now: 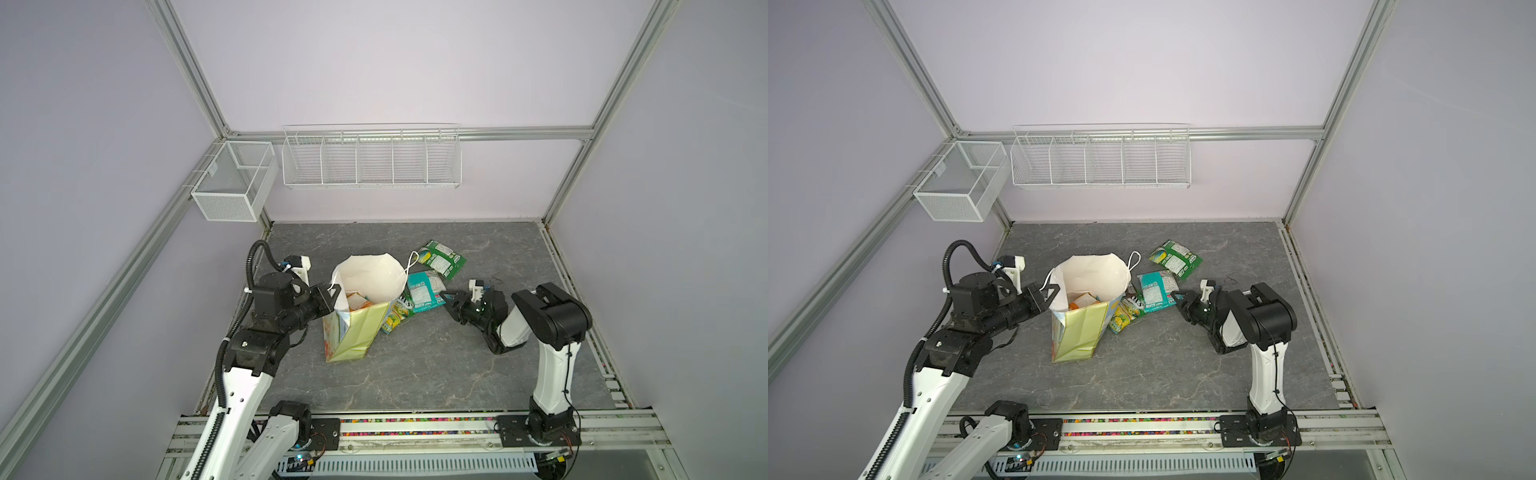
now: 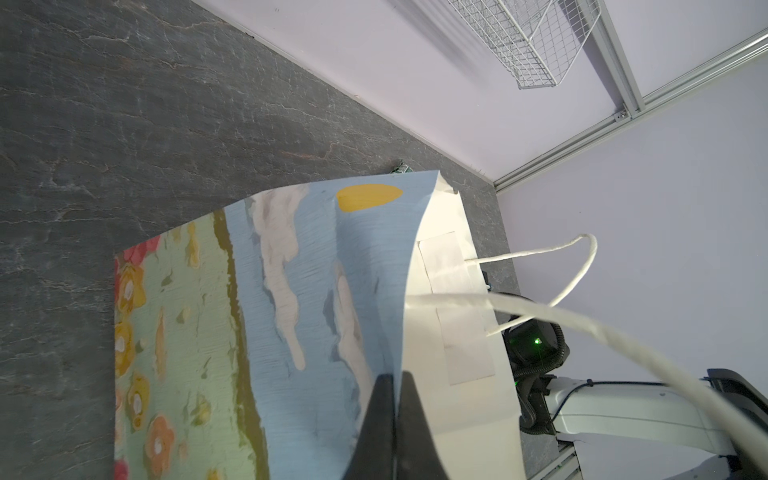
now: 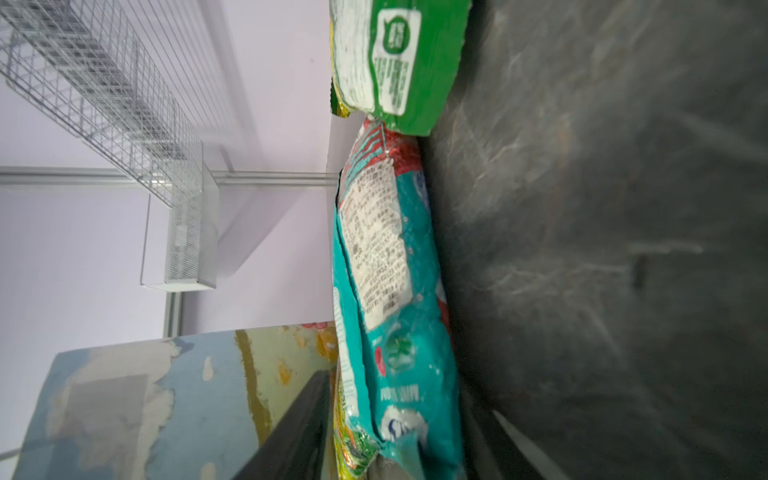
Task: Place the snacks into the paper bag
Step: 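Lower the right gripper onto the teal Fox's packet and close on it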
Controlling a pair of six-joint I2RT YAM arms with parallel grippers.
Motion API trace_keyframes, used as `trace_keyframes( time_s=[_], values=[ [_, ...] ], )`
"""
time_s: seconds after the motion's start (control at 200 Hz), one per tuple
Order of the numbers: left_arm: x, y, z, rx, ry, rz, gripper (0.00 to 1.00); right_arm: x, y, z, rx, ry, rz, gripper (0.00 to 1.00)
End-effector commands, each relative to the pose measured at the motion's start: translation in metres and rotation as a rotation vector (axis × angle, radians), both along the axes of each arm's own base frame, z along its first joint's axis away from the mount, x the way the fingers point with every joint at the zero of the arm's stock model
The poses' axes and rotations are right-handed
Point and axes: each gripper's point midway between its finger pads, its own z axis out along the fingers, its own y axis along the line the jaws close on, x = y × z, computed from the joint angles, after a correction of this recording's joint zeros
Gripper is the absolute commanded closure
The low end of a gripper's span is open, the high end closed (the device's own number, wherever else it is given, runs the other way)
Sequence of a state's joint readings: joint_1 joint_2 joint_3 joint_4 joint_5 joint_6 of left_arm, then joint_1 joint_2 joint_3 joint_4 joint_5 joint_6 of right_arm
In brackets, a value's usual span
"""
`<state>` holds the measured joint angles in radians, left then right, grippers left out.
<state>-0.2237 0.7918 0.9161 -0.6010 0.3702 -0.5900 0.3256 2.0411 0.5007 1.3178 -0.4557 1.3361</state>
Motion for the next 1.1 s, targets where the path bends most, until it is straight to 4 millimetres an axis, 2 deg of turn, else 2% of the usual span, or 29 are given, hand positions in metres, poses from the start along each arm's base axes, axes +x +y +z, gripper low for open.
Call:
trace_keyframes(
  time_s=[0.0, 0.14, 0.25, 0.405, 0.555, 0.805, 1.1],
  values=[
    [-0.003, -0.001, 0.015, 0.005, -0.05, -0.014, 1.0, -0.021, -0.015, -0.062, -0.105, 0.205, -0.044, 0.55],
    [-0.003, -0.001, 0.016, 0.0, -0.052, -0.014, 1.0, -0.021, -0.015, -0.062, -0.114, 0.203, -0.044, 0.65],
    [-0.003, -0.001, 0.016, 0.004, -0.051, -0.015, 1.0, -0.022, -0.016, -0.063, -0.118, 0.204, -0.044, 0.76],
    [-0.004, -0.001, 0.016, 0.004, -0.051, -0.015, 1.0, -0.022, -0.015, -0.06, -0.117, 0.2, -0.039, 0.81],
    [-0.004, 0.0, 0.017, 0.006, -0.053, -0.015, 1.0, -0.022, -0.014, -0.054, -0.13, 0.191, -0.028, 0.92],
    [-0.004, 0.0, 0.02, 0.007, -0.057, -0.017, 1.0, -0.023, -0.011, -0.037, -0.171, 0.165, -0.002, 0.93],
    [-0.005, 0.0, 0.023, 0.007, -0.061, -0.018, 1.0, -0.026, 0.002, 0.0, -0.295, 0.092, 0.063, 0.93]
  ],
)
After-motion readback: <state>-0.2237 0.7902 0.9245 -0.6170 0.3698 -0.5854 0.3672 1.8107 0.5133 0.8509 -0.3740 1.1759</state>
